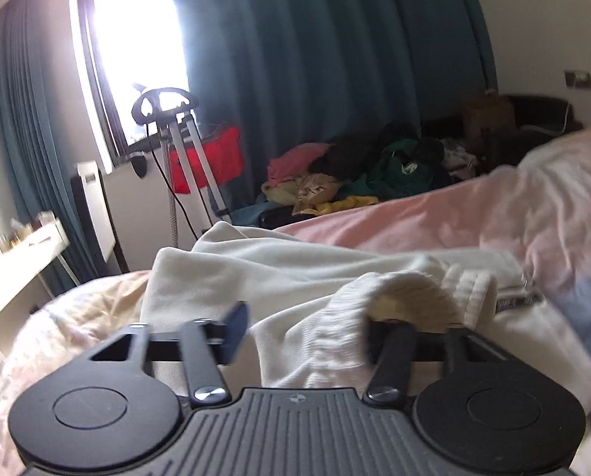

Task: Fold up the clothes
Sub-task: 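Grasp the ribbed cuff of the cream sweatpants with the left gripper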

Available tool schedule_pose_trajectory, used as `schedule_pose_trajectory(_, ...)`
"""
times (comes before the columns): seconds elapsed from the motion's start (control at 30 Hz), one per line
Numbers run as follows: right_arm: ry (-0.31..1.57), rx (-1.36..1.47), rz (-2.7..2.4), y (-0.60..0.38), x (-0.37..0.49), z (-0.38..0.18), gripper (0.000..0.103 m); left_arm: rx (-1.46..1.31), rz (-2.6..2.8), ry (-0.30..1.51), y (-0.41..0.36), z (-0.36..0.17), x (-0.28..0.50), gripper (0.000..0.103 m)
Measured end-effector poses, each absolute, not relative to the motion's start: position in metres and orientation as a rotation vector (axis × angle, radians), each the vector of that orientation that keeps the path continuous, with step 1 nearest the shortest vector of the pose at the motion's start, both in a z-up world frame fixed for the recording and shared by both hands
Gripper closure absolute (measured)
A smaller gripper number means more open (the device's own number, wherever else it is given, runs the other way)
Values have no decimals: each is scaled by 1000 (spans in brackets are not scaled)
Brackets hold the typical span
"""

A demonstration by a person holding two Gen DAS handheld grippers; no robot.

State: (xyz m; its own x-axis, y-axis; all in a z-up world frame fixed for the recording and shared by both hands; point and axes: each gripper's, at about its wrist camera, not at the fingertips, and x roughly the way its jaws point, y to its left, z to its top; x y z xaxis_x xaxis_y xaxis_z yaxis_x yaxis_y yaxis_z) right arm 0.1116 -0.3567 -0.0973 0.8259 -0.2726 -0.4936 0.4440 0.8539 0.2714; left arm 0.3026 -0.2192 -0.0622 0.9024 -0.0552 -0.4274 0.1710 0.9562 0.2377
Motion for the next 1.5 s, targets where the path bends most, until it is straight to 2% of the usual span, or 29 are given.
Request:
schedule_pose_trajectory(0.03,467,392,-386,-356,115,-100,13,266,-129,423,-214,-54,301,85)
schedule_pose_trajectory(0.07,465,380,-376,-354,116,-101,13,269,-133,398,-208,-44,296,90)
schedule_pose_trajectory(0.17,436,353,-366,-349,113,-100,13,252,-142,323,-185,-13,276,92)
schedule_pose_trajectory(0.33,368,339,-365,-344,101,-89,13,145,-164,243,-123,38,221,94)
schedule_pose_trajectory(0.47,329,241,-325,-325,84,-75,13,67,-159,248,-47,55,170,95)
schedule_pose_trajectory(0.6,365,188,-242,-302,64,-59,13,14,-108,260,34,46,130,95)
schedule_pose_trajectory(0.73,359,124,-187,-271,50,-49,13,-31,-20,293,97,15,119,95)
schedule_pose_trajectory(0.87,466,129,-36,-239,61,-66,13,-122,46,334,137,-18,128,95)
schedule_pose_trajectory(0.97,568,147,85,-217,74,-85,13,-139,70,309,156,-27,134,94)
schedule_pose_trajectory(1.2,636,60,222,-164,110,-116,13,-230,99,337,180,-48,151,94)
schedule_pose_trajectory(1.33,642,159,255,-160,128,-134,13,-233,107,326,191,-55,159,94)
schedule_pose_trajectory(1.4,647,217,241,-166,140,-144,19,-244,120,341,196,-61,167,94)
schedule_pose_trajectory(1.43,653,253,235,-169,145,-146,26,-250,122,348,199,-64,170,94)
schedule_pose_trajectory(1.5,661,294,231,-171,153,-149,30,-256,125,355,202,-67,173,94)
